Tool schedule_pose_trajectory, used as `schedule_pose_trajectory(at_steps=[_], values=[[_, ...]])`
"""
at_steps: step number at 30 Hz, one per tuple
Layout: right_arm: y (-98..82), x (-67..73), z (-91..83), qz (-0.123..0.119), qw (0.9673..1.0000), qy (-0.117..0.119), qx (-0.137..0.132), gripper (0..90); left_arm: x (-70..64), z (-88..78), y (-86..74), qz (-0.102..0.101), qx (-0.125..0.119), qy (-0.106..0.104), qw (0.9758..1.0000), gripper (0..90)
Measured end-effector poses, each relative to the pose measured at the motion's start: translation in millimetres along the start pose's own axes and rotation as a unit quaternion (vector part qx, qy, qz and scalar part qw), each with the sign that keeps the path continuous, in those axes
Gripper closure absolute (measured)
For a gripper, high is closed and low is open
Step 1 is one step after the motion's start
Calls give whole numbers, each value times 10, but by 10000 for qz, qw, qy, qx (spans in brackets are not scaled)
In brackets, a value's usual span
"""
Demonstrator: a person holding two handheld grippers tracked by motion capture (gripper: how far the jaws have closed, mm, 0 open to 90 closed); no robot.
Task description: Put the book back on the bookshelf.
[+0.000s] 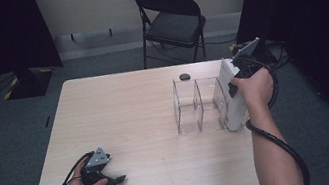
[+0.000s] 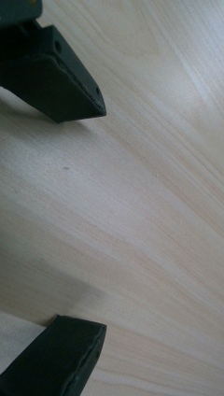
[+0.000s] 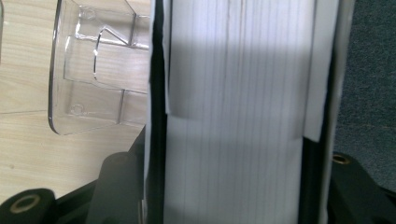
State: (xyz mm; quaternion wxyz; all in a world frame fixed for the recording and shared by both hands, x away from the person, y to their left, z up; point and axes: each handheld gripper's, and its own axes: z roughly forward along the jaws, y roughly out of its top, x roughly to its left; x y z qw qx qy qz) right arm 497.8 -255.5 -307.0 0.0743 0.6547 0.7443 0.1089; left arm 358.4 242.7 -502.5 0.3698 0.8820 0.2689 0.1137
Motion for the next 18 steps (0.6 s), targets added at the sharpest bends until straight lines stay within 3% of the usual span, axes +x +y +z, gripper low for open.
schedule_pose_trajectory(at_steps=[11, 18], values=[[-92, -4, -9, -91, 9999, 84, 103, 370, -1, 2, 0, -15, 2, -20, 10000, 0], [-151, 17, -5, -115, 9999, 82, -14, 335, -1, 2, 0, -22, 4, -28, 10000, 0]])
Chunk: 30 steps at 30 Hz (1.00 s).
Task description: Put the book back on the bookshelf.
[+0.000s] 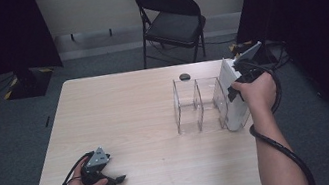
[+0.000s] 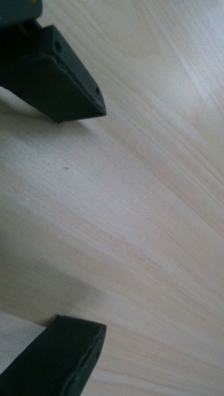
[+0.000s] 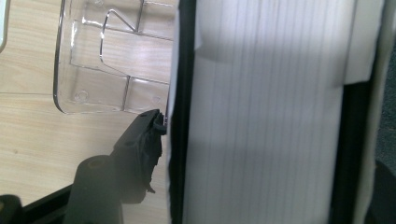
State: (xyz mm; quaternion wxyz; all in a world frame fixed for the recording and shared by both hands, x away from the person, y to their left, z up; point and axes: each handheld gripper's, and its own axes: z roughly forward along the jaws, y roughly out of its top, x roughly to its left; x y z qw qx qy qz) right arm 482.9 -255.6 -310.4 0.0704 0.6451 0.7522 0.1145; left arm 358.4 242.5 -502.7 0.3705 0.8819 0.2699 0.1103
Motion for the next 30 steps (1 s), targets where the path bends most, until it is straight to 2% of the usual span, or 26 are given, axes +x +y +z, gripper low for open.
schedule_pose_trajectory(at_steps=[6, 21, 30], values=[[-52, 20, -13, -104, 9999, 16, -111, 304, 2, 1, 0, 11, -15, -1, 10000, 0], [-138, 14, -72, -254, 9995, 93, -173, 258, 0, 0, 0, 6, -9, 12, 10000, 0], [-212, 32, -74, -407, 9990, -18, -208, 224, 0, 2, -1, -8, -16, -13, 10000, 0]])
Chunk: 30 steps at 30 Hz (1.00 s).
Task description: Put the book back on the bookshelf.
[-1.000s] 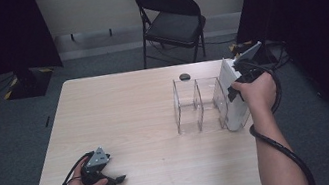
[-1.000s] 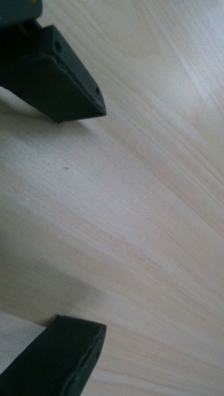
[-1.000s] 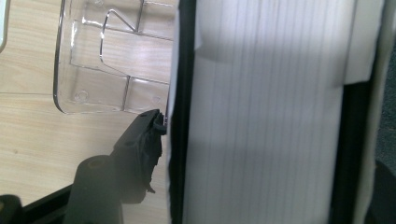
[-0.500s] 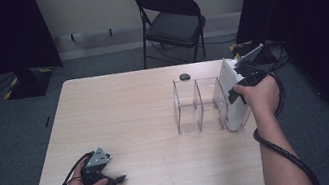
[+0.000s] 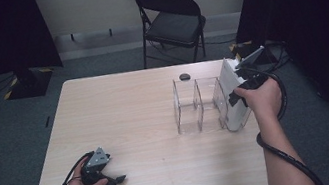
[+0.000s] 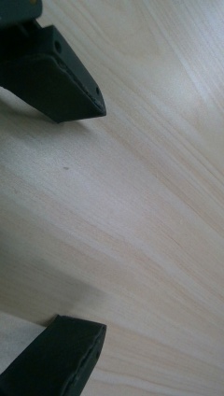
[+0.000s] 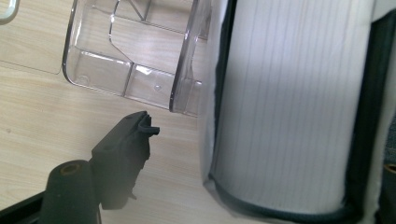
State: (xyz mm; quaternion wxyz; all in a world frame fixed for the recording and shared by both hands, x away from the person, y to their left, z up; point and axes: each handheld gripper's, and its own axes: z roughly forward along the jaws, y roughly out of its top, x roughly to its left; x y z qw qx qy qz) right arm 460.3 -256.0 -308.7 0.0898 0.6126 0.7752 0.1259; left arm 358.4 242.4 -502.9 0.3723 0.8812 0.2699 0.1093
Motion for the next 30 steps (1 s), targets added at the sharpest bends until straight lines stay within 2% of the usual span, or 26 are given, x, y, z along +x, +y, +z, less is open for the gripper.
schedule_pose_trajectory(at_steps=[6, 15, 21, 30], values=[[-50, 7, -8, -74, 10000, 24, -26, 207, 1, 1, 1, 5, -1, -2, 10000, 0], [-129, 3, -35, -24, 9999, 119, -97, 179, 1, 1, 1, 5, -2, -2, 10000, 0], [-165, 30, -24, -141, 9998, 80, -63, 154, 0, 1, 1, 1, 1, 0, 10000, 0], [-242, -32, -48, -136, 9997, 182, -72, 147, 0, 1, 0, 2, 1, -1, 10000, 0]])
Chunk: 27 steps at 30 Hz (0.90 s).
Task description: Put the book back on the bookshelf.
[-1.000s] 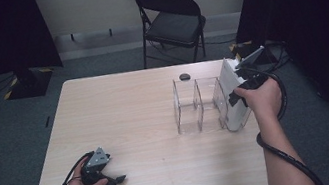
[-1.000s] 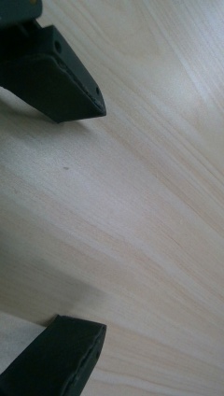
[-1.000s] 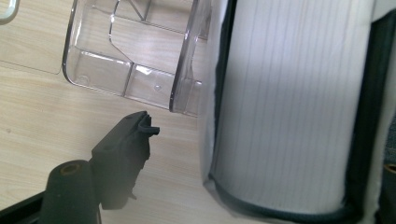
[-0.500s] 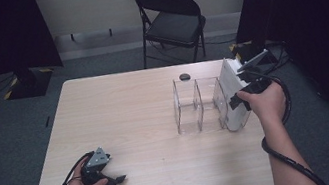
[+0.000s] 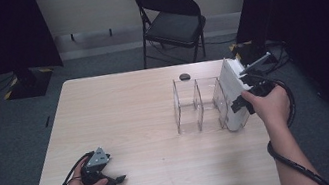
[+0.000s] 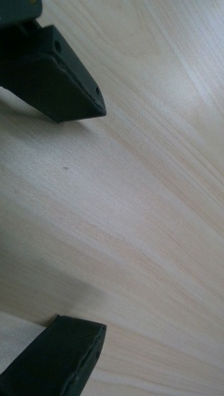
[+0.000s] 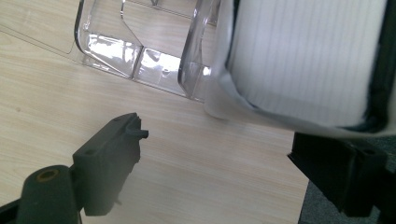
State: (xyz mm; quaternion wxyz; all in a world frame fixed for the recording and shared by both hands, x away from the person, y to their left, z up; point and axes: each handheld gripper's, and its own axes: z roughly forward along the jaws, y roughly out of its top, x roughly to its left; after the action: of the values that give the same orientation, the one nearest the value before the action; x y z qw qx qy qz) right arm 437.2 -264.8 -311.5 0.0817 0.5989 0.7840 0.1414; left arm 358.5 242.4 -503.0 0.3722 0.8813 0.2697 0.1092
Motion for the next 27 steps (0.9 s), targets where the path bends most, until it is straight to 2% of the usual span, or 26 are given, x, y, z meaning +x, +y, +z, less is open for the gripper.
schedule_pose_trajectory(at_steps=[6, 9, 17, 27], values=[[-58, 1, -8, 9, 10000, 24, 11, 148, -2, -1, 1, 6, 3, 16, 10000, 0], [-89, 10, 0, -90, 10000, -10, 27, 148, -3, -1, 1, 4, 7, 17, 10000, 0], [-176, 62, 6, -155, 9998, 87, 17, 150, -5, -4, -1, 7, 16, 22, 10000, 0], [-308, 85, 157, -348, 9990, 251, 98, 149, -6, -2, -1, 4, 6, 28, 10000, 0]])
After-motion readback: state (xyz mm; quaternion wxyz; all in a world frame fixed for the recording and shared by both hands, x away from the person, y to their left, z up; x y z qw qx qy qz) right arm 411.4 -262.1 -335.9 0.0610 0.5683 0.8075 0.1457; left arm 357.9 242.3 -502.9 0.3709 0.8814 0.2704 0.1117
